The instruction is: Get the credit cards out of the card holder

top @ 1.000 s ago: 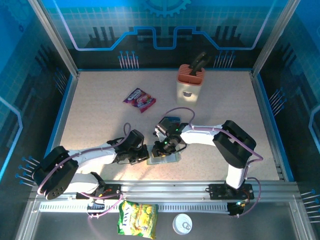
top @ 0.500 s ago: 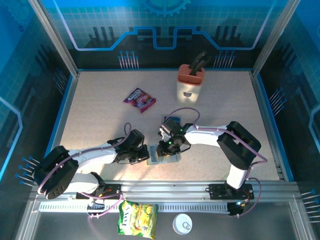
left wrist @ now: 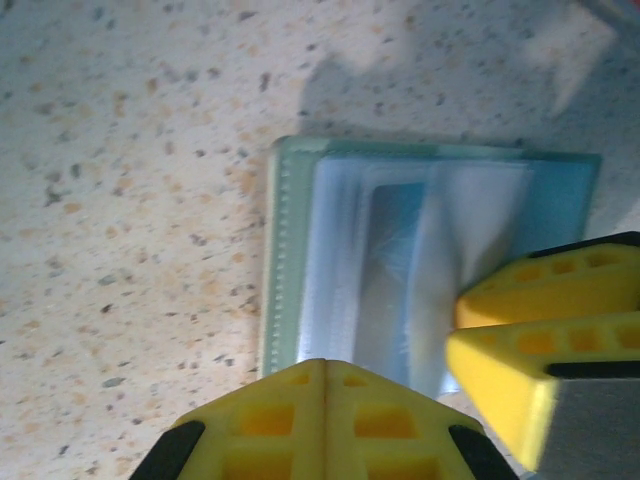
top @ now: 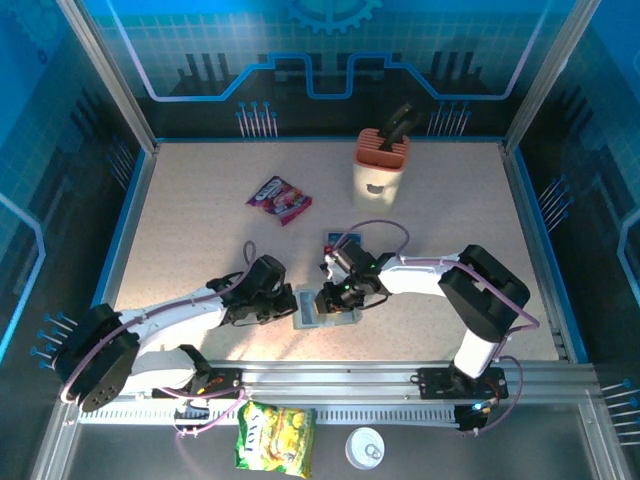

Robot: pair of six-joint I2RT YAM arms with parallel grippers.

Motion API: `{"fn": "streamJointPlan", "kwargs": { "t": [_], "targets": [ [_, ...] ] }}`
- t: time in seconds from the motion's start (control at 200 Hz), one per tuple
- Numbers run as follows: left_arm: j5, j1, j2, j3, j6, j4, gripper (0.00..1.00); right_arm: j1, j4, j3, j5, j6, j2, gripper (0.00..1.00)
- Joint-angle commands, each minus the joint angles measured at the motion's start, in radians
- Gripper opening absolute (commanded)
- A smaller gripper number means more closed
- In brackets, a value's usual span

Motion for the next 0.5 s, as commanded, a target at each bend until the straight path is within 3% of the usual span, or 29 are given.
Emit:
{"fn": "streamJointPlan", "kwargs": {
  "t": [0.0,0.285,0.495],
  "targets": [
    [0.047,-0.004,0.014,0.024,-0.024,0.057,0.01,-0.012,0.020,-0.036,-0.021,0.004,-0.005,0.25],
    [0.073,-0.021,0.110,0.053,-0.050,0.119,0.16,-0.039,0.109,-0.090,-0.075,0.018,-0.014,0.25],
    [0.081,-0.021,0.144,0.063,-0.058,0.132,0.20,-0.054,0.170,-0.120,-0.121,0.035,-0.008,0.24]
  ]
}}
